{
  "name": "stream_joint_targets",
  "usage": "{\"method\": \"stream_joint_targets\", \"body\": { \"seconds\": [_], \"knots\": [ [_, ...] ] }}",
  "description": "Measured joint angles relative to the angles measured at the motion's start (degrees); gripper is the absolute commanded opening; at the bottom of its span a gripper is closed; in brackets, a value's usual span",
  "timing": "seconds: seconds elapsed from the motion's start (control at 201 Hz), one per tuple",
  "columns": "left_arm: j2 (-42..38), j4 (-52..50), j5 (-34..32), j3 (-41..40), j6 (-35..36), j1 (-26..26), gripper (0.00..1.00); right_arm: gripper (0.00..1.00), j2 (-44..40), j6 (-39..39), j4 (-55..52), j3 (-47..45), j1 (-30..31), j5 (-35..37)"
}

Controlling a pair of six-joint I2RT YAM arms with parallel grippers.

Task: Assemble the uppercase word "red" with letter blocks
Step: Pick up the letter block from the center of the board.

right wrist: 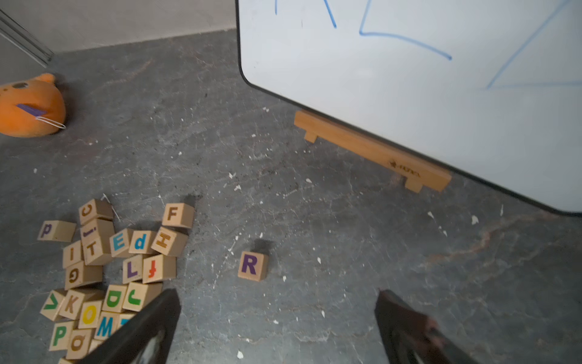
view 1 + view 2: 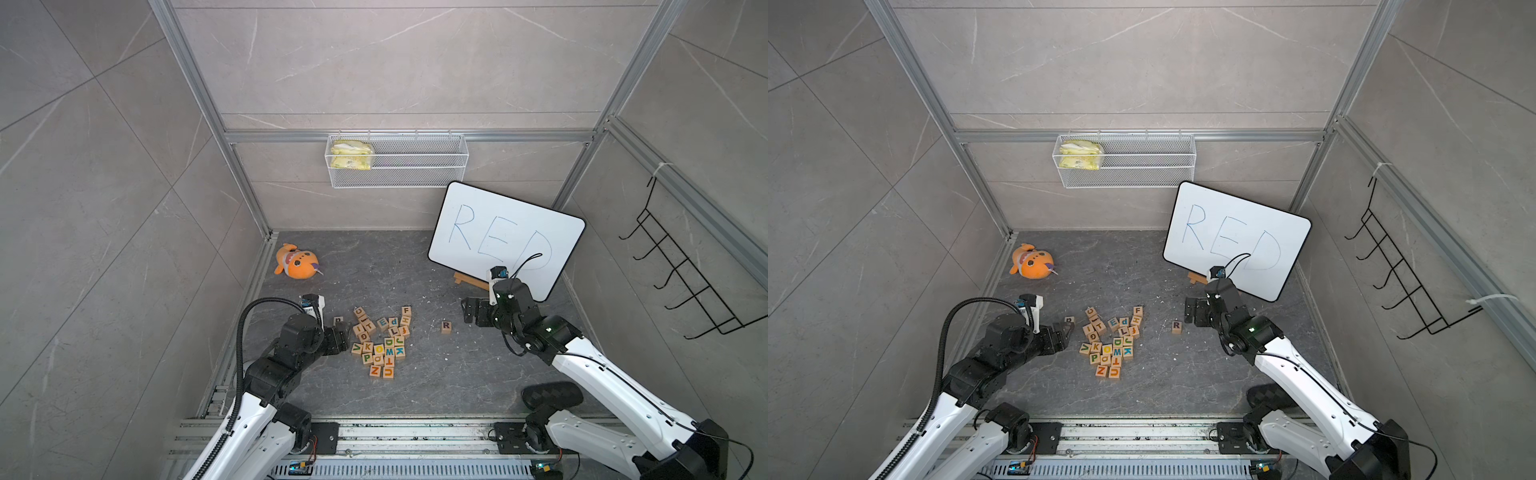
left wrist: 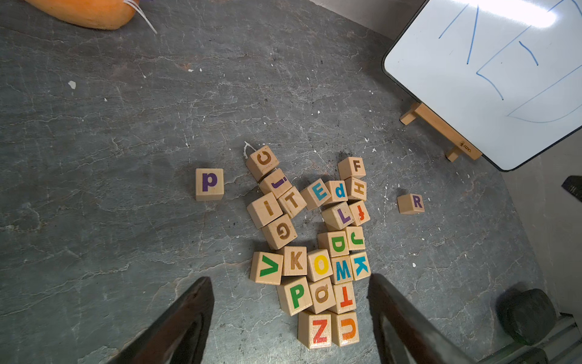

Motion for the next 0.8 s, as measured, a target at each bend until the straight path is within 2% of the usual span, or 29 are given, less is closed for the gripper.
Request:
{"method": "stream_joint_targets", "body": {
  "seconds": [0.139, 0.483, 0.796],
  "knots": [
    [1.81, 0.02, 1.05, 0.35, 0.07, 0.0, 0.79, 0.94, -0.85, 0.7, -1.68, -2.8, -0.02, -2.16],
    [3.89, 0.0, 3.37, 0.46, 0.44, 0.0, 0.79, 0.84, 0.39, 0.59, -2.62, -2.67, 0.76, -4.81],
    [4.63, -0.02, 3.43, 0.7, 0.44, 0.0, 0.79, 0.75, 6.12, 0.39, -5.55, 2.01, 9.16, -0.74]
  ]
}}
